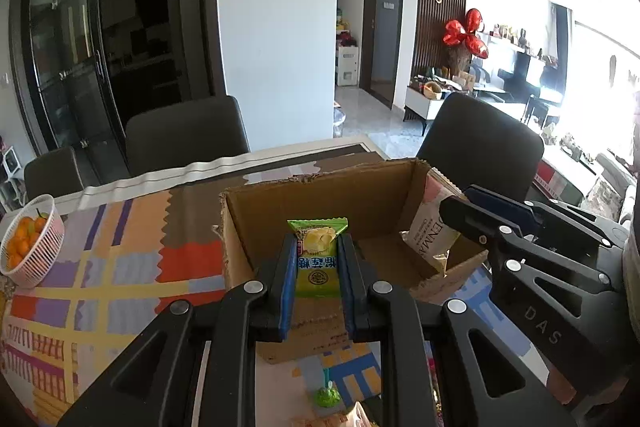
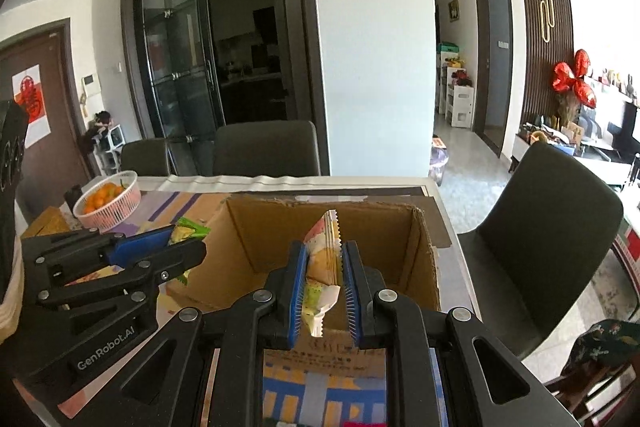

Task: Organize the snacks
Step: 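Lift both held snacks and carry them over the cardboard box, then open both tools to drop the snacks into the box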

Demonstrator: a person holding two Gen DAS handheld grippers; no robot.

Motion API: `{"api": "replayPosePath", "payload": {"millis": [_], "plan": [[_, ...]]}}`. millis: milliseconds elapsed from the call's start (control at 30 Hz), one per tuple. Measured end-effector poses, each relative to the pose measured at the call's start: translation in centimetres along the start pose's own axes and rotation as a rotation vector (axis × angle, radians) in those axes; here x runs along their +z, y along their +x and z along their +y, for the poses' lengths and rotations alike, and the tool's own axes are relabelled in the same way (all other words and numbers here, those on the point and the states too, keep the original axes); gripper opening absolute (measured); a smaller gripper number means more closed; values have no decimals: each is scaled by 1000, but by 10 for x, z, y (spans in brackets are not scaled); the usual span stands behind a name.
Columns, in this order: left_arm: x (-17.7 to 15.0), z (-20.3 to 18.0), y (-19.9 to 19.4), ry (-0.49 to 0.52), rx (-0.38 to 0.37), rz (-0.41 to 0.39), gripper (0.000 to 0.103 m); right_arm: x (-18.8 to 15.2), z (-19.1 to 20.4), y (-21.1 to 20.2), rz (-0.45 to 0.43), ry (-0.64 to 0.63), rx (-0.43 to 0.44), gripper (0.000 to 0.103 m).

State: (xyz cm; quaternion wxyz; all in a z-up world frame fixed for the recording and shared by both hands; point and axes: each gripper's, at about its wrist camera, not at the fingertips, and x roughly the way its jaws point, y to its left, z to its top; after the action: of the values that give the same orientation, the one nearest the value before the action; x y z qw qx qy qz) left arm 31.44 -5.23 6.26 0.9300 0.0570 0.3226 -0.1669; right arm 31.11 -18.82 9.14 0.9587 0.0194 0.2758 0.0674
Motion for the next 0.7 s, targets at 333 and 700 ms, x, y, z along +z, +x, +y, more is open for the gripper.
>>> {"api": "replayPosePath", "payload": {"millis": [333, 700], "plan": [[-9, 6, 3, -24, 46, 11, 50, -5, -4, 19, 24, -2, -53, 48], [-29, -4, -33, 1, 78, -3, 63, -21, -3, -9, 55, 4, -45, 48]]}}
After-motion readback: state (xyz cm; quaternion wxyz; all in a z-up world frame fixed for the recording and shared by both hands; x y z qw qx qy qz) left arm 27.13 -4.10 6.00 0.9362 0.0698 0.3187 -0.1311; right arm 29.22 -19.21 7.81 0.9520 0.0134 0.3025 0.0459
